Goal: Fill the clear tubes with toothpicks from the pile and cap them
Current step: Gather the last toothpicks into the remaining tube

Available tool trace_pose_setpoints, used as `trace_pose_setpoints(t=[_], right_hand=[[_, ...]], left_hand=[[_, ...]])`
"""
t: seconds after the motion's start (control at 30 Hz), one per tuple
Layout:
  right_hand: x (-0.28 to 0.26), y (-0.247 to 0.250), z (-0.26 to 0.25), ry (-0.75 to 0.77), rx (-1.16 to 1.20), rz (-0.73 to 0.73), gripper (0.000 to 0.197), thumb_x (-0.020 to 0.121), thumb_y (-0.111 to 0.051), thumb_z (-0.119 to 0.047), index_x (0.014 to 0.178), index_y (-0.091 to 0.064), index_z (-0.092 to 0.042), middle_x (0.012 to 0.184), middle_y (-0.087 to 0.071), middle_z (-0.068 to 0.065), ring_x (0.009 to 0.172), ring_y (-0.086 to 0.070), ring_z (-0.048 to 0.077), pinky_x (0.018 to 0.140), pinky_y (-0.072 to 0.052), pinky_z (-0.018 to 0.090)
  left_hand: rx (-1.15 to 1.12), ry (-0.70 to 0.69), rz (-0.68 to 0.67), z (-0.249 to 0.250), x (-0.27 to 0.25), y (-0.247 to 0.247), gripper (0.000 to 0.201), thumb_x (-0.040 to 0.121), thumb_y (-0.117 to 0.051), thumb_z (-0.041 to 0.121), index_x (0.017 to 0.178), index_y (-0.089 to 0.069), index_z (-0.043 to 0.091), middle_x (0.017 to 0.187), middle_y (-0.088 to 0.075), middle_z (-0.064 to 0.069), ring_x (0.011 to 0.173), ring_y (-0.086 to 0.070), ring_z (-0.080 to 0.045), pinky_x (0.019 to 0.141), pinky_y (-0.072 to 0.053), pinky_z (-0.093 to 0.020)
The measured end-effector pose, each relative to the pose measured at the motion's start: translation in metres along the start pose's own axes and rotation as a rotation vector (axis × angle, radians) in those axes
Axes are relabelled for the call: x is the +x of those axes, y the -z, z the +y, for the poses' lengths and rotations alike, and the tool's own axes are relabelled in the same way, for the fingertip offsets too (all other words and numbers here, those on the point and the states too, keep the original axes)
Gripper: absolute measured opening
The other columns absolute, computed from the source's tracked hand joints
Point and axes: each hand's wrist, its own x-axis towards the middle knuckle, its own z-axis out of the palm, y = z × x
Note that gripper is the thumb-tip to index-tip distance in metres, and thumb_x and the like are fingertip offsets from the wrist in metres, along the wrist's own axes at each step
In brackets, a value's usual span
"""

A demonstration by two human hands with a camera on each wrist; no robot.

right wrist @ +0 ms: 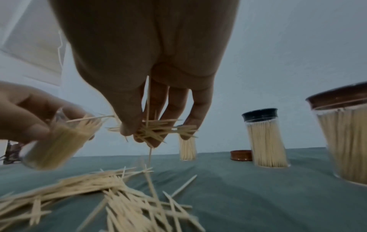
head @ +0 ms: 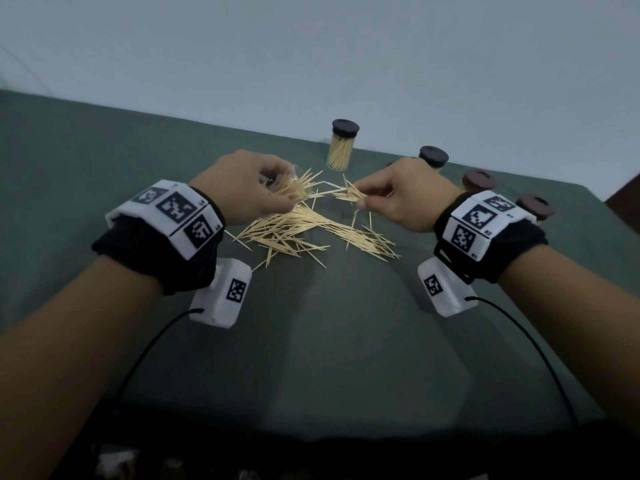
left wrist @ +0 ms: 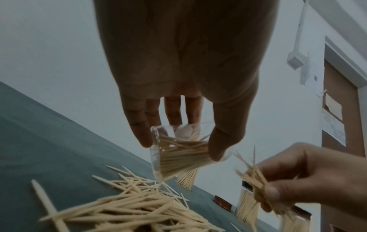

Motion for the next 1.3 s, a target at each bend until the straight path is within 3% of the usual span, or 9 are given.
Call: trace_pose_setpoints(t=[0.23,0.43,0.6,0.7,0.8,0.87,1.03,1.17,1.3], right_hand=[[0.002,0.005,-0.012,0.019,0.02,0.014,0.021,0.088,-0.069,-0.03,0.109,-0.073,-0.031,0.085,-0.066,-0.019,0.085,-0.064,0.0,0.084,-0.045,0.017],[-0.001,0.002,-0.018,0.034,0.023,-0.021,0.018,0.089,-0.068,-0.029,0.104,-0.074,-0.036,0.08,-0.067,-0.025,0.078,-0.058,-0.015,0.071,-0.039,0.008],[-0.003,0.0,-0.026,0.05,0.044,-0.003,0.019,0.088,-0.069,-0.029,0.106,-0.074,-0.036,0.066,-0.058,-0.032,0.063,-0.053,-0.019,0.058,-0.033,0.0],[-0.004,-0.004,-0.033,0.079,0.077,0.01,0.019,0.089,-0.068,-0.027,0.104,-0.074,-0.036,0.066,-0.063,-0.026,0.061,-0.055,-0.012,0.058,-0.035,0.004],[-0.001,-0.012,-0.035,0.112,0.075,0.035,0.018,0.09,-0.066,-0.029,0.104,-0.074,-0.038,0.075,-0.072,-0.005,0.066,-0.06,0.012,0.063,-0.047,0.025],[-0.001,-0.015,-0.034,0.116,0.073,0.057,0.019,0.091,-0.065,-0.03,0.104,-0.073,-0.04,0.073,-0.07,0.003,0.067,-0.059,0.023,0.066,-0.047,0.029],[-0.005,-0.021,-0.029,0.092,0.17,0.056,0.024,0.092,-0.064,-0.028,0.109,-0.07,-0.043,0.064,-0.063,0.005,0.051,-0.036,0.008,0.054,-0.035,0.017],[-0.005,-0.022,-0.026,0.094,0.21,0.017,0.026,0.094,-0.062,-0.026,0.111,-0.069,-0.045,0.073,-0.068,0.008,0.049,-0.034,0.006,0.049,-0.032,0.012],[-0.006,-0.018,-0.028,0.082,0.245,0.012,0.028,0.094,-0.062,-0.022,0.111,-0.069,-0.043,0.075,-0.071,0.001,0.05,-0.044,0.001,0.052,-0.037,0.01]], left_hand=[[0.191,-0.035,0.005,-0.001,0.0,-0.003,0.057,0.079,-0.076,0.03,0.133,-0.059,0.027,0.12,-0.064,0.001,0.098,-0.054,-0.011,0.085,-0.038,-0.022],[0.227,-0.1,0.016,0.006,0.0,-0.004,0.051,0.078,-0.076,0.03,0.128,-0.062,0.029,0.112,-0.062,0.002,0.102,-0.057,-0.017,0.084,-0.039,-0.026],[0.211,-0.15,0.003,0.011,-0.002,-0.01,0.049,0.077,-0.075,0.034,0.125,-0.064,0.032,0.105,-0.062,0.005,0.096,-0.058,-0.015,0.082,-0.042,-0.027],[0.178,-0.16,0.002,0.014,-0.003,-0.011,0.044,0.077,-0.075,0.034,0.12,-0.066,0.03,0.102,-0.062,0.007,0.095,-0.059,-0.013,0.079,-0.038,-0.024],[0.135,-0.149,0.021,0.014,-0.004,-0.01,0.046,0.078,-0.077,0.031,0.122,-0.064,0.028,0.099,-0.058,0.01,0.094,-0.056,-0.01,0.074,-0.035,-0.017],[0.095,-0.131,0.026,0.013,-0.004,-0.009,0.044,0.078,-0.077,0.029,0.12,-0.065,0.03,0.096,-0.058,0.012,0.093,-0.056,-0.008,0.068,-0.032,-0.009],[0.044,-0.131,0.015,0.011,-0.004,-0.009,0.044,0.077,-0.077,0.028,0.119,-0.064,0.033,0.103,-0.065,0.012,0.097,-0.06,-0.008,0.07,-0.035,-0.01],[0.022,-0.123,0.012,0.011,-0.004,-0.012,0.044,0.078,-0.077,0.028,0.12,-0.064,0.034,0.098,-0.063,0.014,0.093,-0.06,-0.007,0.065,-0.033,-0.005],[-0.015,-0.113,0.012,0.01,-0.004,-0.013,0.044,0.077,-0.078,0.027,0.118,-0.064,0.035,0.099,-0.065,0.014,0.09,-0.06,-0.005,0.065,-0.035,-0.005]])
